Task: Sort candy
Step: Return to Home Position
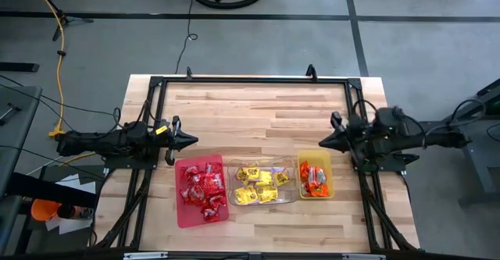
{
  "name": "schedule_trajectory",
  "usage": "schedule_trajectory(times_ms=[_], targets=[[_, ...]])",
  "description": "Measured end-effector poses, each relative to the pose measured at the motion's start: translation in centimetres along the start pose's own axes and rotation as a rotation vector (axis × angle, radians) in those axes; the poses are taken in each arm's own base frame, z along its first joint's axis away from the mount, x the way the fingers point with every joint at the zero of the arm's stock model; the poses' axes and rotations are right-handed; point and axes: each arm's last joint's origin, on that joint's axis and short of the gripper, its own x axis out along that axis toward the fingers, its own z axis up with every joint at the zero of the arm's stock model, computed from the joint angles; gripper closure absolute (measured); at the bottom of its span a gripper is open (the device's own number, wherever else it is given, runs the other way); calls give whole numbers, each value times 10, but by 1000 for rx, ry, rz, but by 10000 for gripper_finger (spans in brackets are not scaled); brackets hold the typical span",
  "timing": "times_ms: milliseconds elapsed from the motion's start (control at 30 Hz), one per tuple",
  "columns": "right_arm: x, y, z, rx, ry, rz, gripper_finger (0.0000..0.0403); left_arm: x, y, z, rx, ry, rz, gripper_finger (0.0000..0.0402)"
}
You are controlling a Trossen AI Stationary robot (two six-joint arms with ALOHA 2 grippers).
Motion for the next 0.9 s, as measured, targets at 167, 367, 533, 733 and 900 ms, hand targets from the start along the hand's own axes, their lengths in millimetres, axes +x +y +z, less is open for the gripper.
schedule_trajectory(times_ms=[167, 367, 533, 733, 900], targets=[[-1, -9, -34, -8, -175, 50, 403, 0, 0, 0, 0, 0, 0, 401], [1, -16, -60, -27, -196, 56, 403, 0, 0, 0, 0, 0, 0, 401], [2, -20, -74, -54, -175, 47, 403, 0, 0, 0, 0, 0, 0, 401], [3, -26, -92, -56, -137, 21, 403, 0, 0, 0, 0, 0, 0, 401], [3, -28, -97, -87, -128, -9, 403, 0, 0, 0, 0, 0, 0, 401]])
